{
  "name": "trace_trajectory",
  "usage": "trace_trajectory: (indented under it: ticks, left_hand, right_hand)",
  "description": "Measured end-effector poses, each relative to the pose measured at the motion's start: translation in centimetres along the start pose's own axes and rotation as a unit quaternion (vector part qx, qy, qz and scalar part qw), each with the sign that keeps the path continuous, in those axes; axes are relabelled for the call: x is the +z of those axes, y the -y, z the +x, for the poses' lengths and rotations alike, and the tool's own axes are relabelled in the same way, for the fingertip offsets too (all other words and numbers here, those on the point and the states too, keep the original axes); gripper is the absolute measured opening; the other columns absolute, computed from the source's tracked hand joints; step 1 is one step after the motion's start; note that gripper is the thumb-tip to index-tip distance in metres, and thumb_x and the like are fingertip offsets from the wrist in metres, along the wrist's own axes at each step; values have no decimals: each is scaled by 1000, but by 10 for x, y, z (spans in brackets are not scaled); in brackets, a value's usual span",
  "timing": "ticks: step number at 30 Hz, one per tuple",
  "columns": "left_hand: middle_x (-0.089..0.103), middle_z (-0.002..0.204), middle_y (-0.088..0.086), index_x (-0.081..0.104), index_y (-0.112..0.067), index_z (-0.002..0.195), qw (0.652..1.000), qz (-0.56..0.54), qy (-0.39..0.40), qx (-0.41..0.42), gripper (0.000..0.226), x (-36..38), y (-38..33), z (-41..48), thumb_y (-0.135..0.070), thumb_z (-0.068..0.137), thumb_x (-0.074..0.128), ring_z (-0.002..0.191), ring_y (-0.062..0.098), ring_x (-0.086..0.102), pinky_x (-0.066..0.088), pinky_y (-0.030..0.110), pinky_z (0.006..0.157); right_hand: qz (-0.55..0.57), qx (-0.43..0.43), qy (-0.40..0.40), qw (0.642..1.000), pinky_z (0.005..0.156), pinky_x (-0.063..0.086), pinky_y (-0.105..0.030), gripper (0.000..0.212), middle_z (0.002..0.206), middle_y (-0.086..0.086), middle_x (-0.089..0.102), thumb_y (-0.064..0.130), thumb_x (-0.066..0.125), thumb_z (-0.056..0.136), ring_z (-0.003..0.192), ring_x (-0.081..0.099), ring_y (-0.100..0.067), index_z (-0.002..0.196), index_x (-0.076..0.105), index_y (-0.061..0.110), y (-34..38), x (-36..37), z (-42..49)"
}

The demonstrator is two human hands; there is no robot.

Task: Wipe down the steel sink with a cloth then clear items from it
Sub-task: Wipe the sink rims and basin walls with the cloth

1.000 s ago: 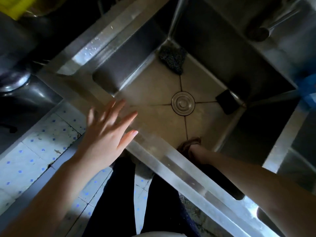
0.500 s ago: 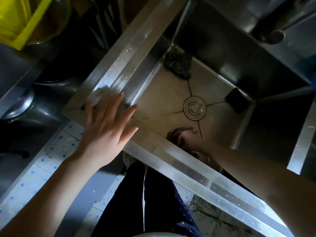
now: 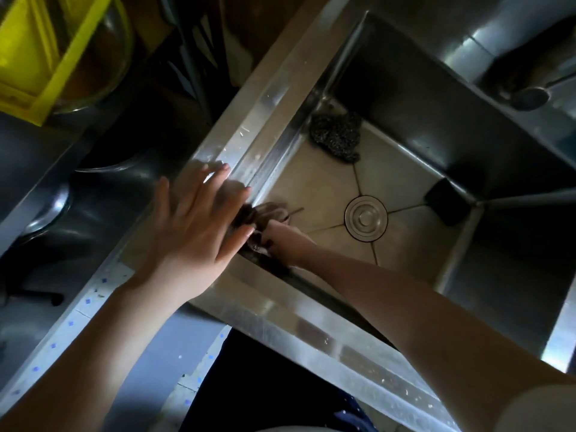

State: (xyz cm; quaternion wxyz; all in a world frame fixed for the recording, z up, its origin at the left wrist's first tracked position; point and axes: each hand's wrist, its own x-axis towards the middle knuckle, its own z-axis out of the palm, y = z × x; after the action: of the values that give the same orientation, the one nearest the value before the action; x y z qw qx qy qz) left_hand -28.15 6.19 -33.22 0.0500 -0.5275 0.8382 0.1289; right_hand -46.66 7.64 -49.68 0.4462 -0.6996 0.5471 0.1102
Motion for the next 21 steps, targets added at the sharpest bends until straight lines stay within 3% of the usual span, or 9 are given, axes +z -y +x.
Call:
trace_trajectory:
  ticks: [3,6,8,10,13,17,21]
  left_hand:
    - [28,151,13,45,-21,136,1000,-7,23,4,58,-6,3,12,-51,92,21,141,33,21,16,65,105]
    - [29,151,10,46,-22,136,1000,-22,18,1,57,-11,3,23,-50,92,23,141,32,22,14,65,105]
    - [32,151,10,48,-22,135,1000,-28,13,3,55,-13,1,31,-49,92,26,140,32,24,14,65,106]
    - [32,151,10,49,-22,134,999,-29,9,9,56,-15,-1,38,-49,92,26,140,33,25,12,65,106]
    - [33,150,11,50,-20,133,999,-25,7,24,56,-18,-5,49,-49,91,26,139,34,27,12,64,107]
    - [32,150,13,49,-20,135,999,-7,5,44,56,-23,-12,64,-48,92,26,139,33,27,15,64,106]
    - [35,148,14,52,-18,133,997,7,-14,73,53,-26,-21,74,-46,94,29,137,32,33,19,61,105]
  right_hand:
    - [5,9,-18,1000,90,44,-38,25,119,-12,52,9,48,89,109,49,-30,110,60,12,-6,-10,13]
    - [12,46,-77,996,81,48,-37,22,115,-10,53,20,54,84,103,56,-32,106,53,19,-13,-29,29]
    - [-2,53,-116,992,82,48,-37,26,123,-8,50,28,61,83,108,55,-31,107,57,19,-20,-41,39]
    - [-46,57,-162,984,85,49,-38,28,132,-5,46,26,65,81,111,53,-32,107,60,16,-31,-49,49]
    - [-22,102,-201,974,91,48,-37,32,141,-5,41,19,65,80,116,50,-34,112,60,14,-47,-63,61]
    - [-66,78,-154,983,96,45,-37,32,143,-5,40,18,60,84,119,45,-35,116,60,16,-50,-64,62]
    - [-114,17,-97,989,85,50,-38,33,134,-3,42,28,59,86,114,44,-29,117,58,18,-46,-32,29]
